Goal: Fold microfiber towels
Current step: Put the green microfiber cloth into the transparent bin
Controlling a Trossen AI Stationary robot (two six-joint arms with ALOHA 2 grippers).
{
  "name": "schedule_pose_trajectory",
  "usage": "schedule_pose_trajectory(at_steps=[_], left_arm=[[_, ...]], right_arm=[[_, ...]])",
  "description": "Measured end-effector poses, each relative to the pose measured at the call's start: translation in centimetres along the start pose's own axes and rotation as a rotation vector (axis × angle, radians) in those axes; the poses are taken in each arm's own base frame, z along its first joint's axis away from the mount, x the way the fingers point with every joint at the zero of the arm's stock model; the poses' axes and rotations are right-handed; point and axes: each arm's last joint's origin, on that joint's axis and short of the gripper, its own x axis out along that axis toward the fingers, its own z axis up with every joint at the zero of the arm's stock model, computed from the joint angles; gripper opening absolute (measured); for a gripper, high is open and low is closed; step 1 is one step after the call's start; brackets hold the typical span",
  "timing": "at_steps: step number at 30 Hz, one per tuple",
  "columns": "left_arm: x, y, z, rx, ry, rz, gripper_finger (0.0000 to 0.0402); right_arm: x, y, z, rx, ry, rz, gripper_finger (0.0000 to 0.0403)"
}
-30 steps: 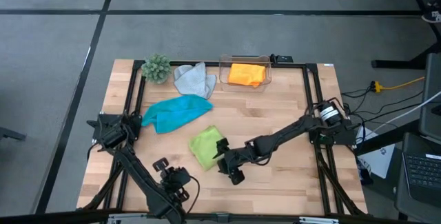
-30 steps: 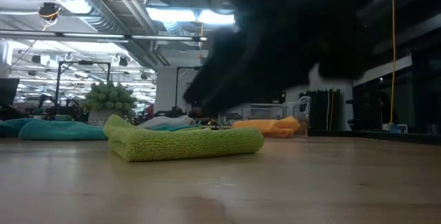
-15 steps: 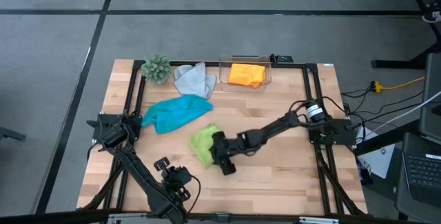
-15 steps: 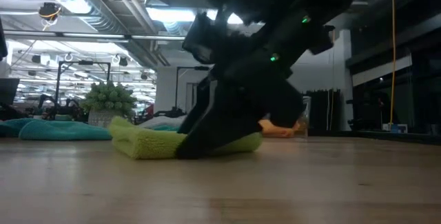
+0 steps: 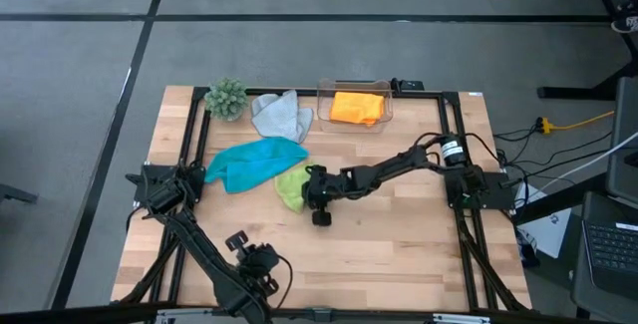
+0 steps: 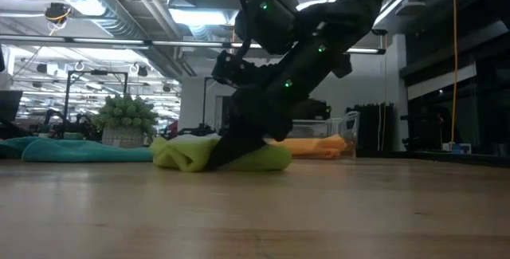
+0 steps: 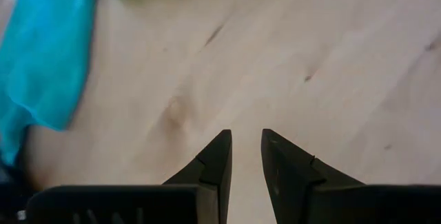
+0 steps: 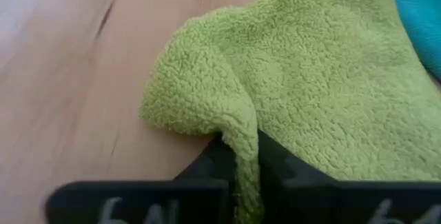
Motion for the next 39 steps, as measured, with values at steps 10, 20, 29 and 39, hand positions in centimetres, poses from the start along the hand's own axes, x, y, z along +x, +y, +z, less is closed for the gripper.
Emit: schedule_pose_trajectory(at_steps=[10, 20, 29, 39], left_arm=[[0.0, -0.1, -0.1, -0.002, 0.036, -0.016, 0.0072], [0.0, -0.2, 0.1, -0.006, -0.036, -0.02, 0.0072], [0.0, -0.3, 0.3, -0.009, -0.084, -0.022, 0.0072], [0.0, -0.3, 0.4, -0.008, -0.122, -0.019, 0.0072]], right_arm=[[-8.4, -0.9, 3.7, -0.115, -0.032, -0.136, 0.0015], [-22.6, -6.2, 7.0, -0.167, -0.177, -0.578, 0.0015], [-28.2, -13.6, 5.6, -0.141, -0.17, -0.757, 0.0014], [-24.2, -21.9, 1.5, -0.084, -0.048, -0.56, 0.0014]])
